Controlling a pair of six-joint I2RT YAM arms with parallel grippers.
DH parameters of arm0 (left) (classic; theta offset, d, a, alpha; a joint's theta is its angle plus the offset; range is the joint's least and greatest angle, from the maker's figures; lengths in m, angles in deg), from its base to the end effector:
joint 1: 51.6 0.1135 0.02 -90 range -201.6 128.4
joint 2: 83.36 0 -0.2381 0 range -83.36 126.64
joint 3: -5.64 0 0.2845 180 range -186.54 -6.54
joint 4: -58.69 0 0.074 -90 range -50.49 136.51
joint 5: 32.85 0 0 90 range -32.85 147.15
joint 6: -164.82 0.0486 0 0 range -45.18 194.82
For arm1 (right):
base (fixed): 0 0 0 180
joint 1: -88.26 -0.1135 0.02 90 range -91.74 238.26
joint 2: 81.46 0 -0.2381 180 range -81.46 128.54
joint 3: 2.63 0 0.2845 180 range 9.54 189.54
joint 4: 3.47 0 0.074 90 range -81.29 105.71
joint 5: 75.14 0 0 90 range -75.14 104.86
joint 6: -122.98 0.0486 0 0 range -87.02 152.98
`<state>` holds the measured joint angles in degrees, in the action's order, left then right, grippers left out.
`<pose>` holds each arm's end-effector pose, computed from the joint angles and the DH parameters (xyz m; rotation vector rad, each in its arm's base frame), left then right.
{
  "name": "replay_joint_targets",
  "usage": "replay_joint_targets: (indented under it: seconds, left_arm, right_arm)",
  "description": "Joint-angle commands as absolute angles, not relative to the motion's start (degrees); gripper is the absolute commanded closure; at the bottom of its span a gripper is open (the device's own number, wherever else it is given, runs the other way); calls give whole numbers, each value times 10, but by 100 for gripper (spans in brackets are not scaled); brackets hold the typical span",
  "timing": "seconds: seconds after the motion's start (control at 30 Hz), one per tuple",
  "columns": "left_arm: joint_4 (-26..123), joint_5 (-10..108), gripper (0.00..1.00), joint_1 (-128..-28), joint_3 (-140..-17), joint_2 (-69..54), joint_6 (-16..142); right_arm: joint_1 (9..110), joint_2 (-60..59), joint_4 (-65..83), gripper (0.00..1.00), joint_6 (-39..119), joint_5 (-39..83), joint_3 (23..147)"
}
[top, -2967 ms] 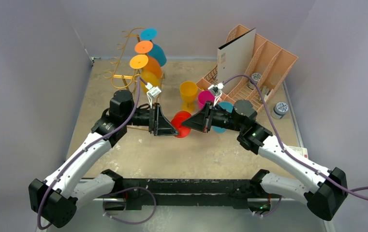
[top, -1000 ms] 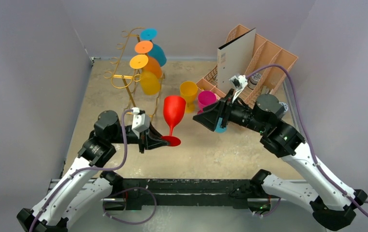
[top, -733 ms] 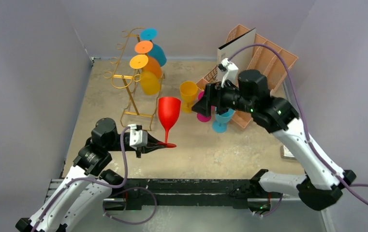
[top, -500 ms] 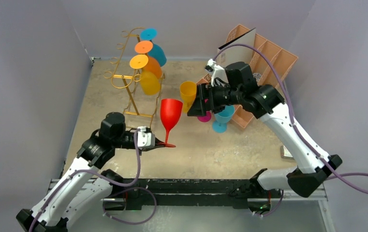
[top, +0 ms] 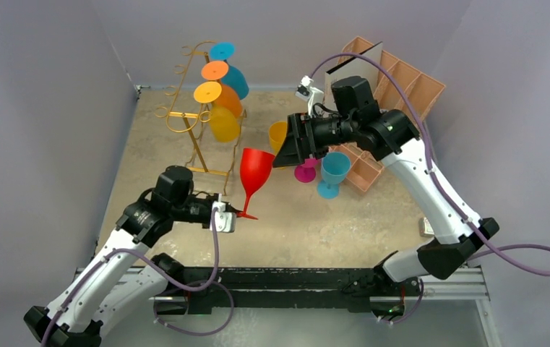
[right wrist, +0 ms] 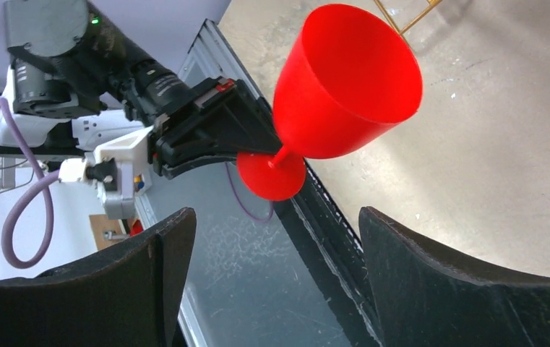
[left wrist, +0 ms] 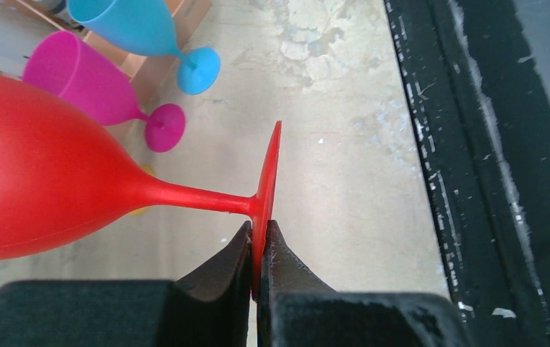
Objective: Take the wine glass off the wine glass rack
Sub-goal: Place the wine glass at the center of the board.
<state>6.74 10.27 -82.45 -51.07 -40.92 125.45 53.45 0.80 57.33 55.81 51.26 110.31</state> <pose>0.1577 -0.1355 0.2788 1.6501 1.2542 -0.6948 0.2549 0.2123 0.4378 -0.6444 2.1462 1.2455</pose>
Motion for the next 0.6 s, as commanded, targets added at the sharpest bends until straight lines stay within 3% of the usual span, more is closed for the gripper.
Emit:
replay_joint_targets:
  seconds: [0.0, 0.3, 0.4, 0.57]
  left_arm:
    - [68, 144, 100, -835, -511, -436, 1342]
    - [85, 156, 100, -862, -493, -417, 1347]
    - [93, 158, 100, -865, -490, -421, 1339]
    - [96, 167, 100, -867, -490, -428, 1329]
  right_arm:
    - [536, 33, 596, 16, 549, 500, 1135]
    - [536, 105, 606, 26, 545, 537, 1222]
    - [536, 134, 629, 33, 539, 547, 1246]
    - [522, 153, 629, 39, 542, 591, 1233]
